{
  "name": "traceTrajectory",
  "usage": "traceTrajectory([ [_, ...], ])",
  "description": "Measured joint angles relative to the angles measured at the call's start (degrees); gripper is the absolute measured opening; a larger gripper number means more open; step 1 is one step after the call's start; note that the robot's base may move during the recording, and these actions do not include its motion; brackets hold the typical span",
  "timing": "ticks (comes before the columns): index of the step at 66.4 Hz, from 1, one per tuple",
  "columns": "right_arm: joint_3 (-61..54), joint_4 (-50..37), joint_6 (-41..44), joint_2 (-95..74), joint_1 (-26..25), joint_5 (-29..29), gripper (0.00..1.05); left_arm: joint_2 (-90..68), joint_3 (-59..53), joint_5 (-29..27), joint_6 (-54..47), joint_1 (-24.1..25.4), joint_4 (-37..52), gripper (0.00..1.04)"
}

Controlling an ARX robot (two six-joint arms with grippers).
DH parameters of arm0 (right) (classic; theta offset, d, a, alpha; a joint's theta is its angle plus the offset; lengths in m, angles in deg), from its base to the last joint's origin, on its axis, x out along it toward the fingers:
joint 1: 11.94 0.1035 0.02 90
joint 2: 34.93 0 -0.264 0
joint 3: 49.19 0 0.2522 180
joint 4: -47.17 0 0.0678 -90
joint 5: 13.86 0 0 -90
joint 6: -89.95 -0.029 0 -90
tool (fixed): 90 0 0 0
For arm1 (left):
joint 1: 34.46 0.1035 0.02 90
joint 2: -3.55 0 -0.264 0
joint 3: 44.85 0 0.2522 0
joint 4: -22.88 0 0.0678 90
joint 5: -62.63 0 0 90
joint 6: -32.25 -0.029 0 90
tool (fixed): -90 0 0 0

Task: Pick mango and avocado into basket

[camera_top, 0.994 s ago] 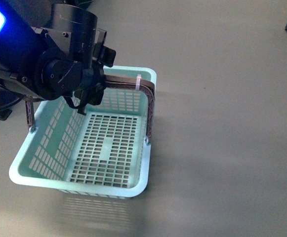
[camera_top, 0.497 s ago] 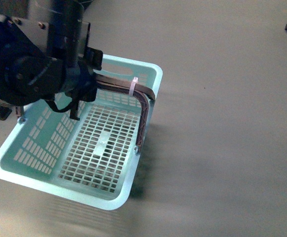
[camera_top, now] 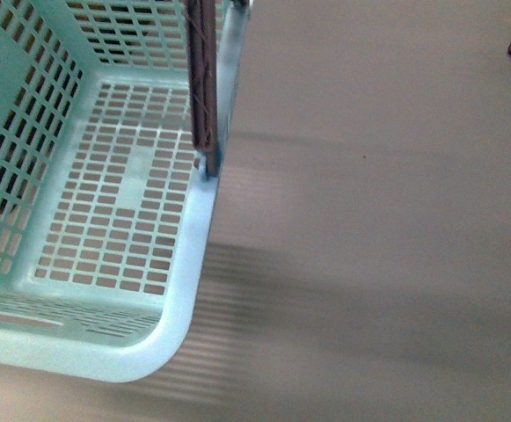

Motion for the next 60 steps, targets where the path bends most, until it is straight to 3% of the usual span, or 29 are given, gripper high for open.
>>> traceTrajectory([
  [18, 0.0, 0.0, -0.02, 0.0, 0.0, 0.0, 0.96, 15.43, 0.0, -0.17, 0.9, 2.12, -14.53, 0.27],
  [60, 0.0, 0.0, -0.02, 0.0, 0.0, 0.0, 0.96, 17.11, 0.02, -0.02, 0.81, 2.21, -15.19, 0.27],
])
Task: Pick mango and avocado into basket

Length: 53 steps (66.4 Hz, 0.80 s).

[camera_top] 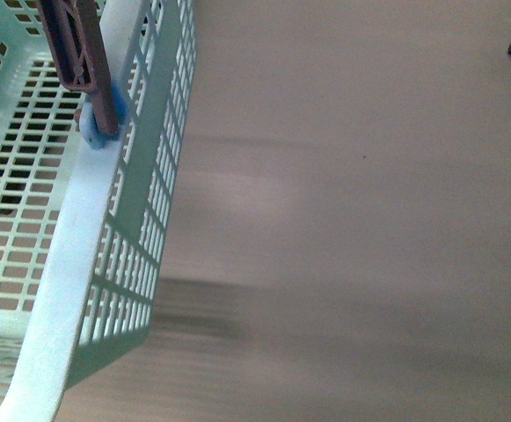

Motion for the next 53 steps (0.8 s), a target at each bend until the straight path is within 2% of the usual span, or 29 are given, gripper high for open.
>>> traceTrajectory([
  [53, 0.0, 0.0, 0.0, 0.0, -0.02, 0.0, 0.96, -0.02, -0.02, 0.0, 0.0, 0.0, -0.07, 0.27],
])
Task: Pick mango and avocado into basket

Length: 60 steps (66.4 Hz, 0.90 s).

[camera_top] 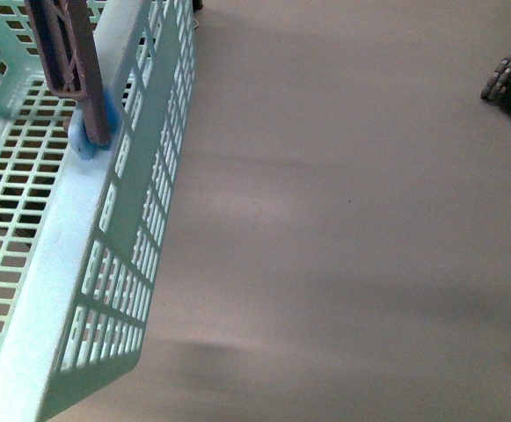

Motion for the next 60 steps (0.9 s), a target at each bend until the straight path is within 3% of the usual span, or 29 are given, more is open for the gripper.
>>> traceTrajectory([
  [60, 0.0, 0.0, 0.0, 0.0, 0.02, 0.0, 0.96, -0.02, 0.0, 0.0, -0.02, 0.0, 0.0, 0.27],
])
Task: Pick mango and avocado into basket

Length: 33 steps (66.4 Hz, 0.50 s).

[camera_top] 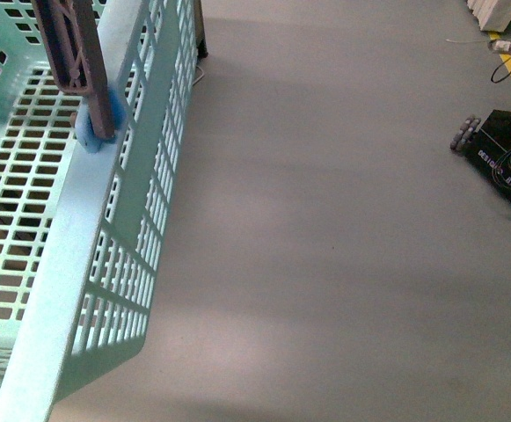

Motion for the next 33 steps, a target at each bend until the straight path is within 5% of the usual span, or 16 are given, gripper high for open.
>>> traceTrajectory([
  [33, 0.0, 0.0, 0.0, 0.0, -0.02, 0.0, 0.96, 0.02, 0.02, 0.0, 0.0, 0.0, 0.0, 0.27],
])
